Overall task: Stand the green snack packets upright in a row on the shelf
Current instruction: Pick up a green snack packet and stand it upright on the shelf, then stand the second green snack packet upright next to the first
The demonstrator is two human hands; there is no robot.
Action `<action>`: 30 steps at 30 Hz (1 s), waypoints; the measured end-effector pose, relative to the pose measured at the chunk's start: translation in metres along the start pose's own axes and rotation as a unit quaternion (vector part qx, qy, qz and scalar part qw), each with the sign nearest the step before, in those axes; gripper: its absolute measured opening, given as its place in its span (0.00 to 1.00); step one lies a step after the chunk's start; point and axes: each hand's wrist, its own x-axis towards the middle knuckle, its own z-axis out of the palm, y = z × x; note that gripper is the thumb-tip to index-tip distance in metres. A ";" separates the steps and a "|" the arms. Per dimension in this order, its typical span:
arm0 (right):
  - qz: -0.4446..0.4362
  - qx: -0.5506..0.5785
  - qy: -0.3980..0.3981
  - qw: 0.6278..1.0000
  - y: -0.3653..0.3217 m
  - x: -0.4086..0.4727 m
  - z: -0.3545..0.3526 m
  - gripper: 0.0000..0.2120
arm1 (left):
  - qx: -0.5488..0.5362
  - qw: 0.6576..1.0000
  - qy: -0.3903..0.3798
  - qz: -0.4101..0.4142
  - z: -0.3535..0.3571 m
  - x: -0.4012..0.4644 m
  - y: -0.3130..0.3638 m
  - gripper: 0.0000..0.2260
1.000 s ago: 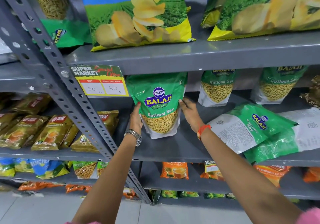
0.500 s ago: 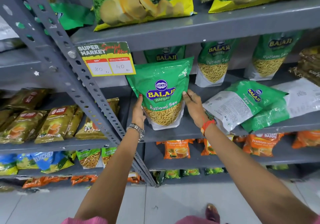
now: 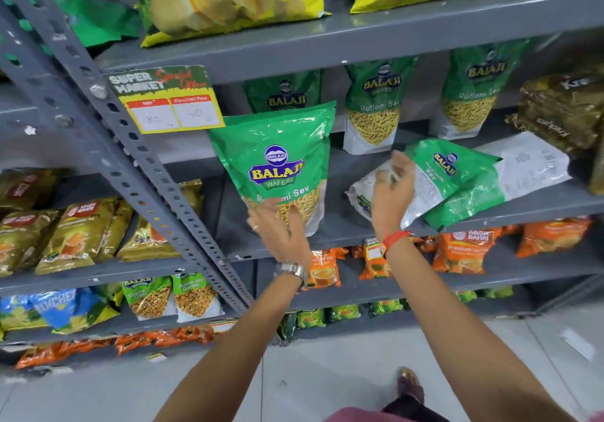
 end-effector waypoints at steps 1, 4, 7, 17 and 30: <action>0.003 -0.014 0.062 0.998 0.002 0.010 -0.010 0.19 | 0.007 0.997 -0.070 0.035 0.011 -0.011 0.004 0.17; 0.072 -0.087 0.172 0.979 0.008 0.045 -0.037 0.24 | 0.040 0.959 -0.246 0.137 0.053 -0.018 0.016 0.10; 0.177 -0.134 0.189 0.957 0.019 0.070 -0.055 0.30 | 0.093 0.935 -0.325 0.110 0.105 -0.004 0.031 0.12; 0.276 -0.114 0.155 0.942 0.036 0.117 -0.092 0.21 | 0.185 0.804 -0.521 -0.220 0.232 0.031 0.043 0.23; 0.340 -0.092 0.106 0.930 0.043 0.099 -0.072 0.22 | 0.070 0.854 -0.402 -0.322 0.220 0.038 0.044 0.19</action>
